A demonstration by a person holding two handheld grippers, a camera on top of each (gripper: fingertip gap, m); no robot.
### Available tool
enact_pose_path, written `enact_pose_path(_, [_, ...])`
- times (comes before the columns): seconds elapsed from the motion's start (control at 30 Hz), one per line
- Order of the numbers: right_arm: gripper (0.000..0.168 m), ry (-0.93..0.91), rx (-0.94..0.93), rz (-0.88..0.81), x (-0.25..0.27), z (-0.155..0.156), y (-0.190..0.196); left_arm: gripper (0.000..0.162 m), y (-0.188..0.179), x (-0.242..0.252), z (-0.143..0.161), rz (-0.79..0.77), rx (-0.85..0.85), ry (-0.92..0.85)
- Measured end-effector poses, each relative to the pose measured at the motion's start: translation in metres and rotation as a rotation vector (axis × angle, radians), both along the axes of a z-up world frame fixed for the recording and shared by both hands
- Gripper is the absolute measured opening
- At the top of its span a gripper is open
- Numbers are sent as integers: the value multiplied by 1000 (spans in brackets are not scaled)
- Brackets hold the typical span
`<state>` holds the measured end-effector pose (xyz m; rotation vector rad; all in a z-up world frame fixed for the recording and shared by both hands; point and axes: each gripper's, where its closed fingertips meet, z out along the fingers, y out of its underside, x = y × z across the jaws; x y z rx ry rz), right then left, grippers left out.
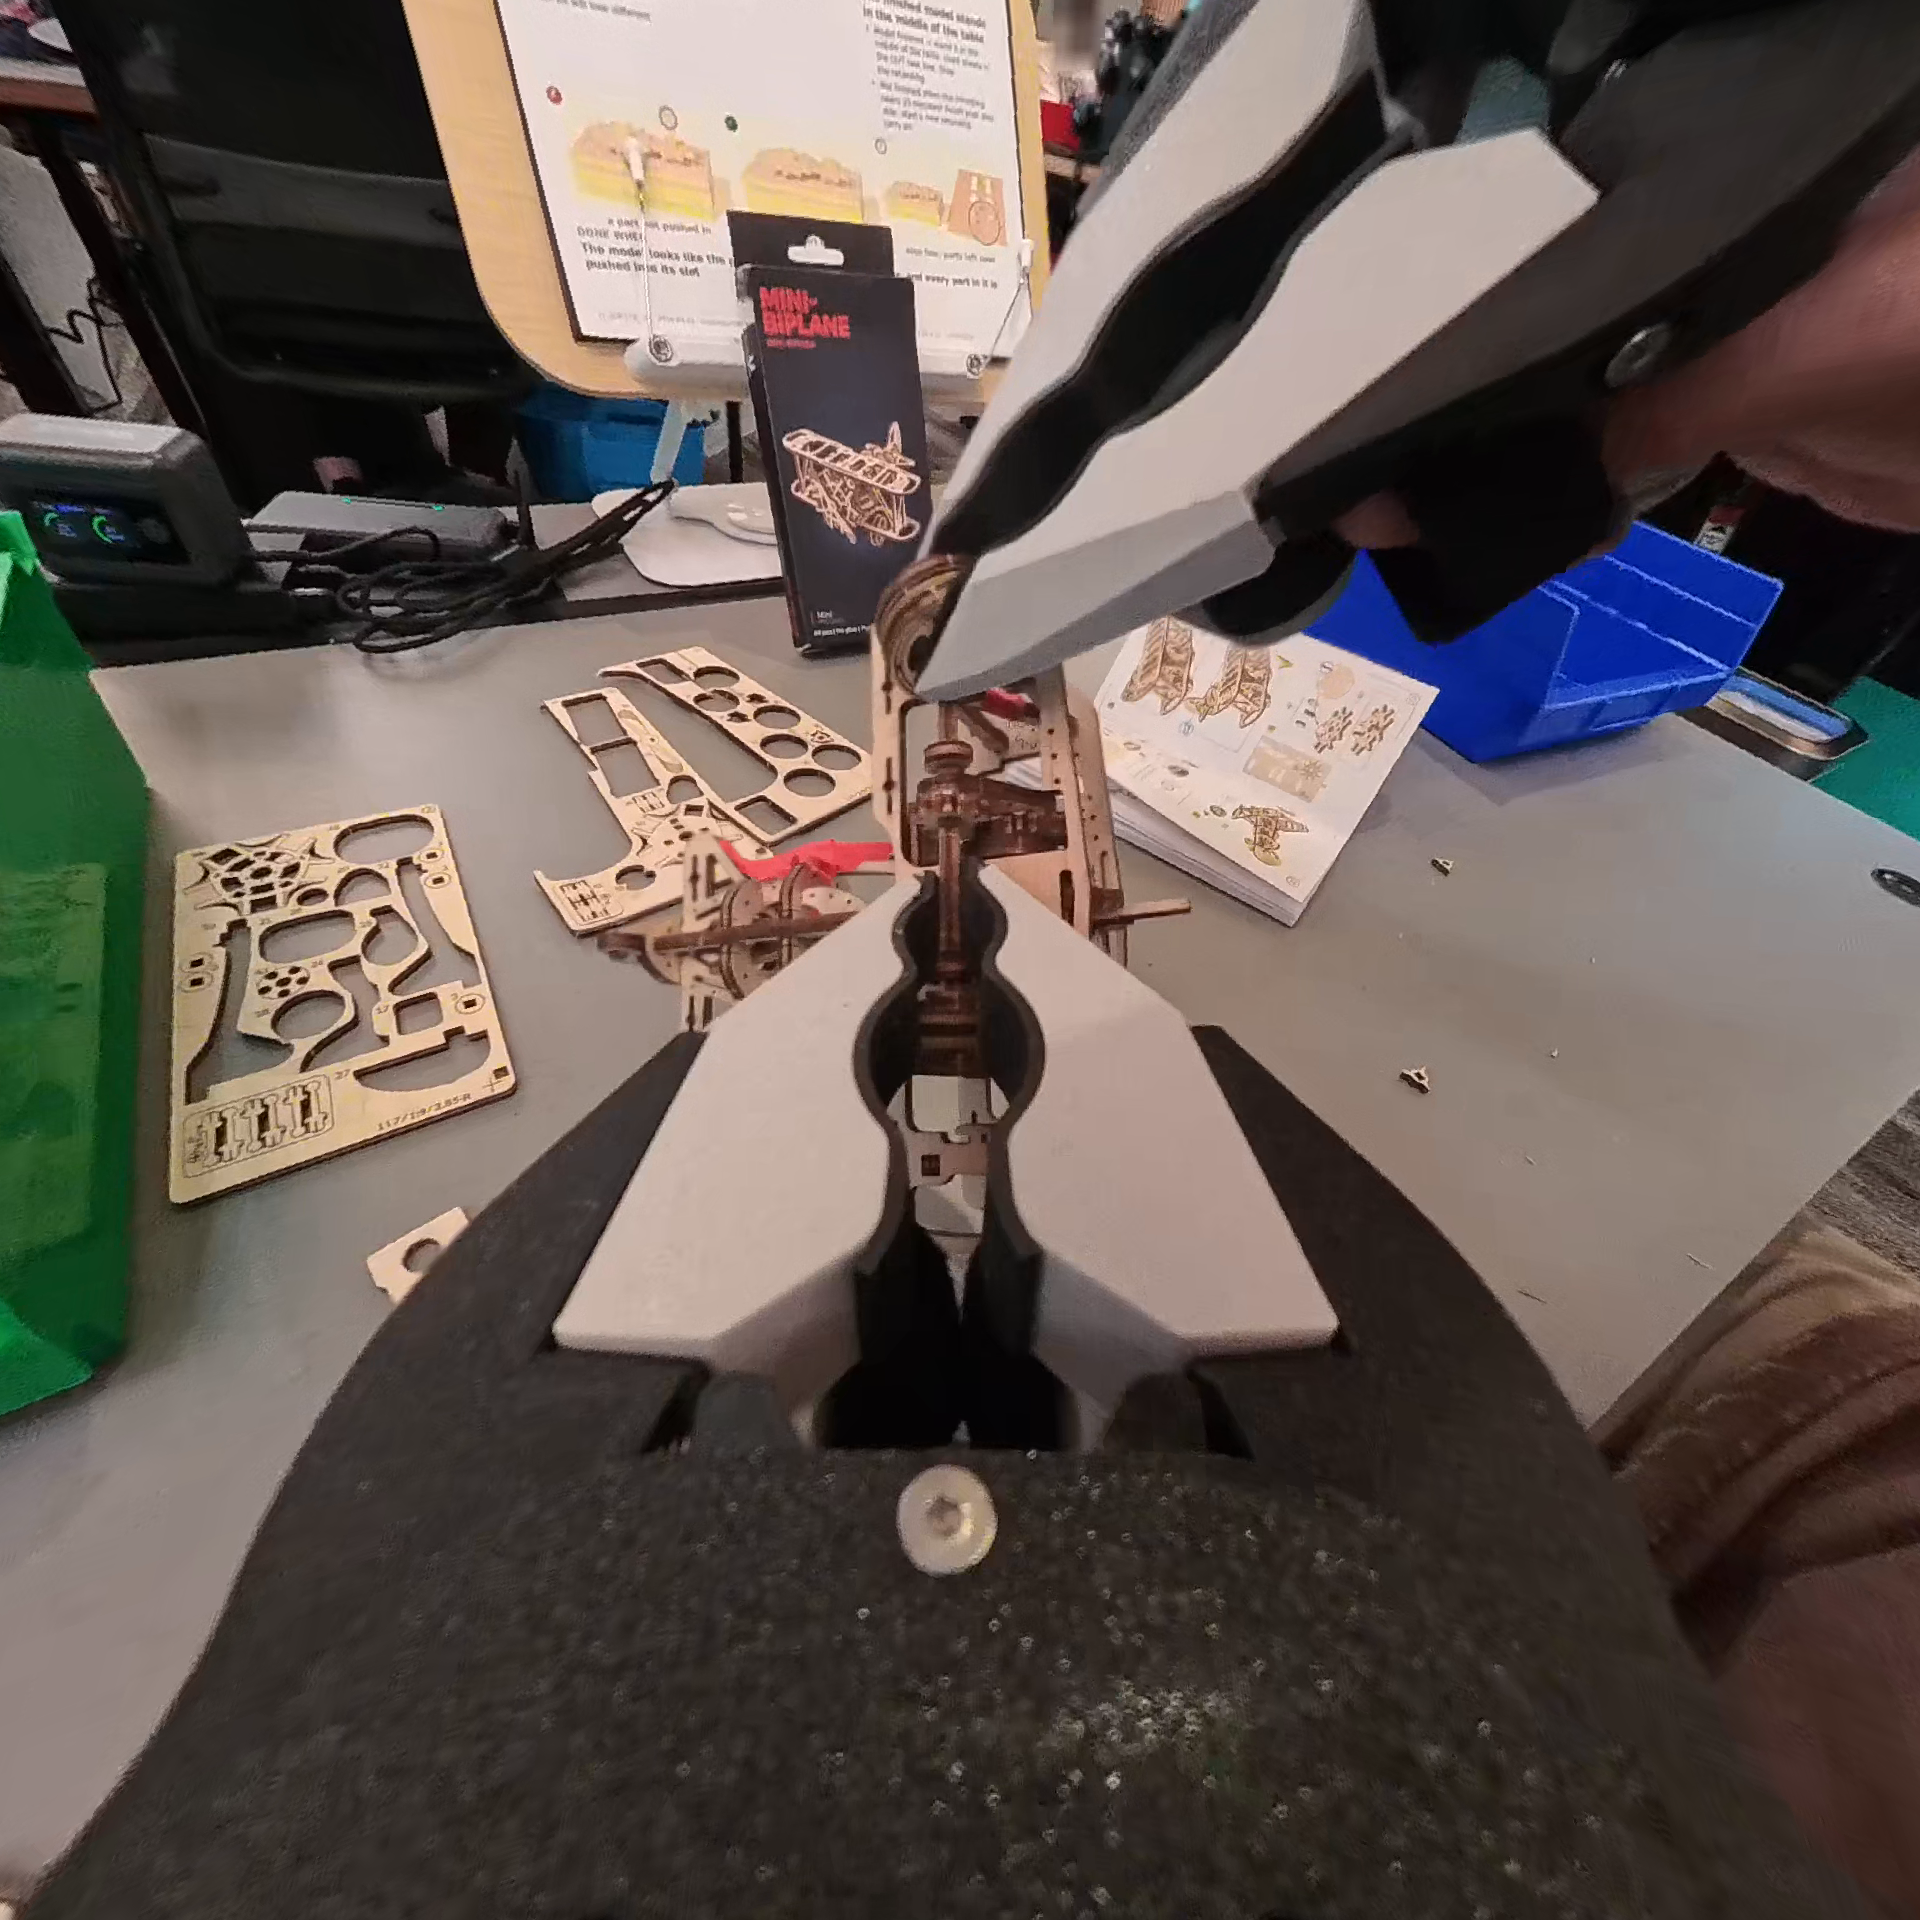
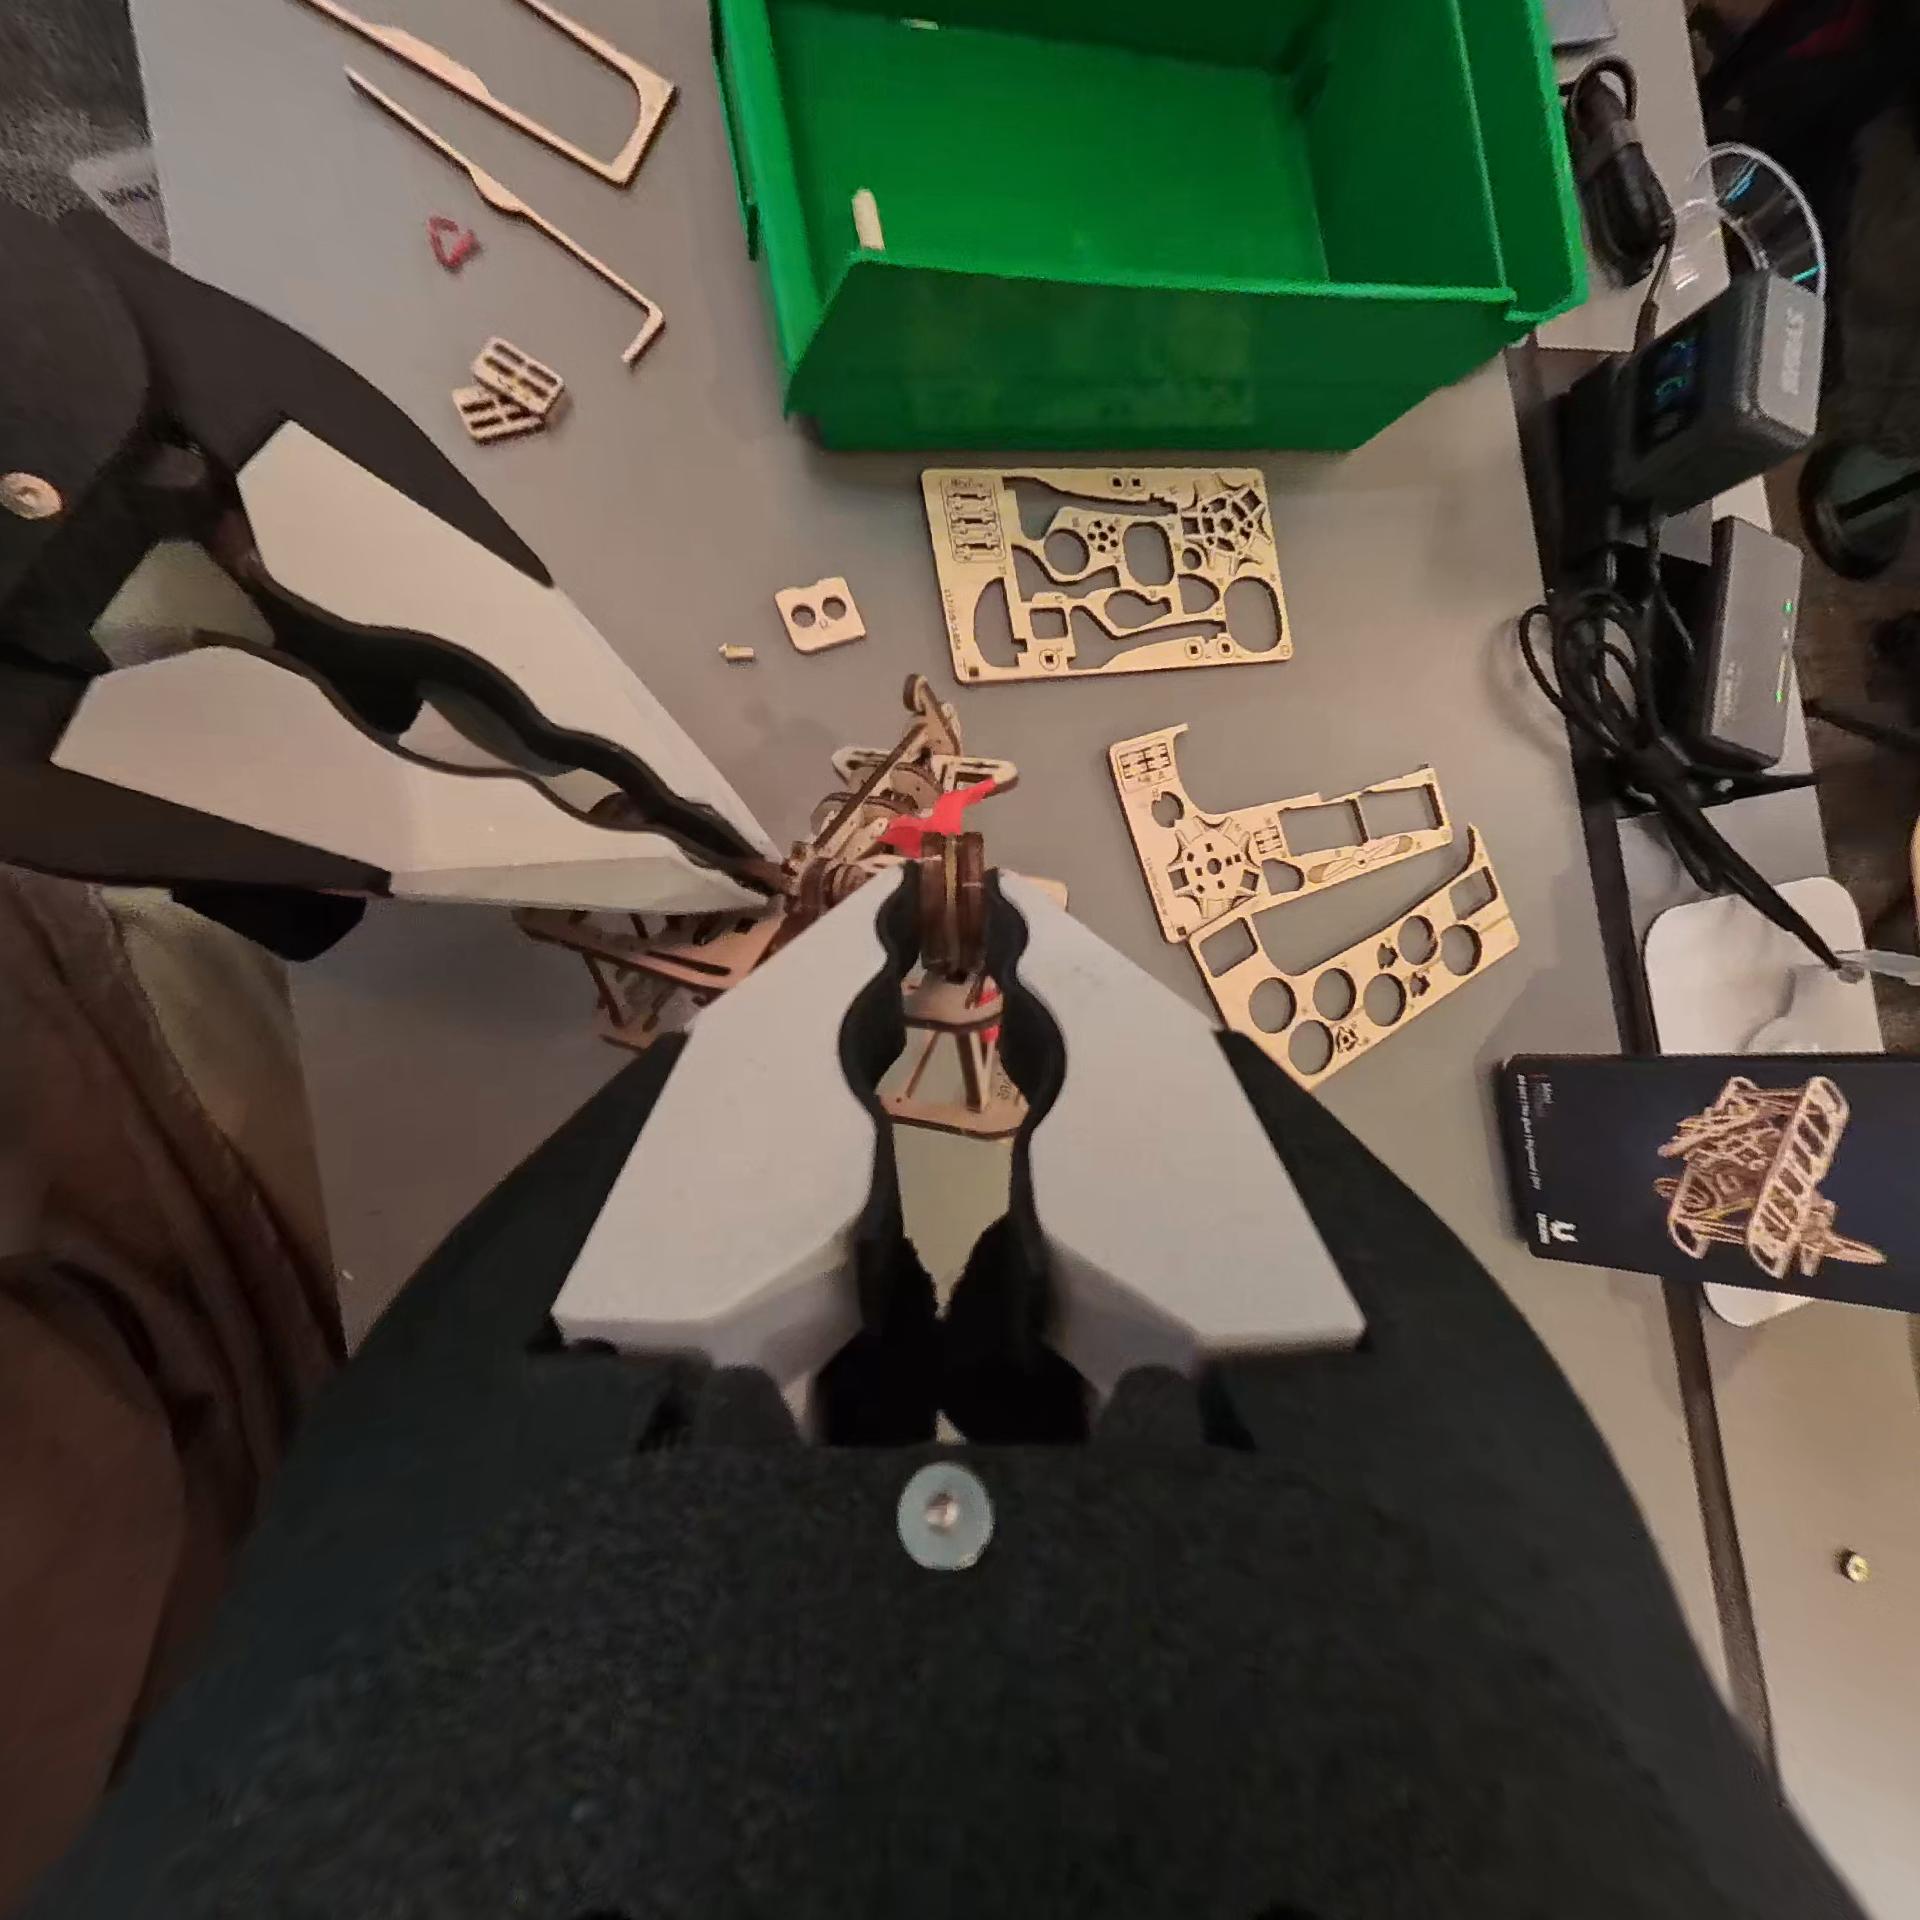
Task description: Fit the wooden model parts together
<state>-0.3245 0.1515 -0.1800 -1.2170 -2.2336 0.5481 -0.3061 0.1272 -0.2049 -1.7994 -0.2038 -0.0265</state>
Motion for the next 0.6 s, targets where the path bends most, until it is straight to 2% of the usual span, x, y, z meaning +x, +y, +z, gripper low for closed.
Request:
enact_pose_path(0.03, [9, -13, 8, -5, 1, 0, 1, 0, 0, 0, 1, 1, 1, 6])
enact_pose_path(0.17, [14, -52, -13, -26, 2, 3, 0, 0, -1, -1, 2, 3, 5, 19])
enact_pose_path(0.23, [22, -59, -14, -32, 3, 5, 1, 0, -2, -2, 1, 8, 6, 19])
enact_pose_path(0.37, [17, -115, -65, 2, 11, -5, -8, 0, -2, -3, -1, 5, -5, 28])
enact_pose_path(0.5, [18, -84, -80, -7, 13, -3, -3, 0, -1, -2, -26, -21, -128, 36])
enact_pose_path(0.6, [18, -39, -145, -55, 16, 4, 15, 0, -4, -11, -45, 4, -223, 62])
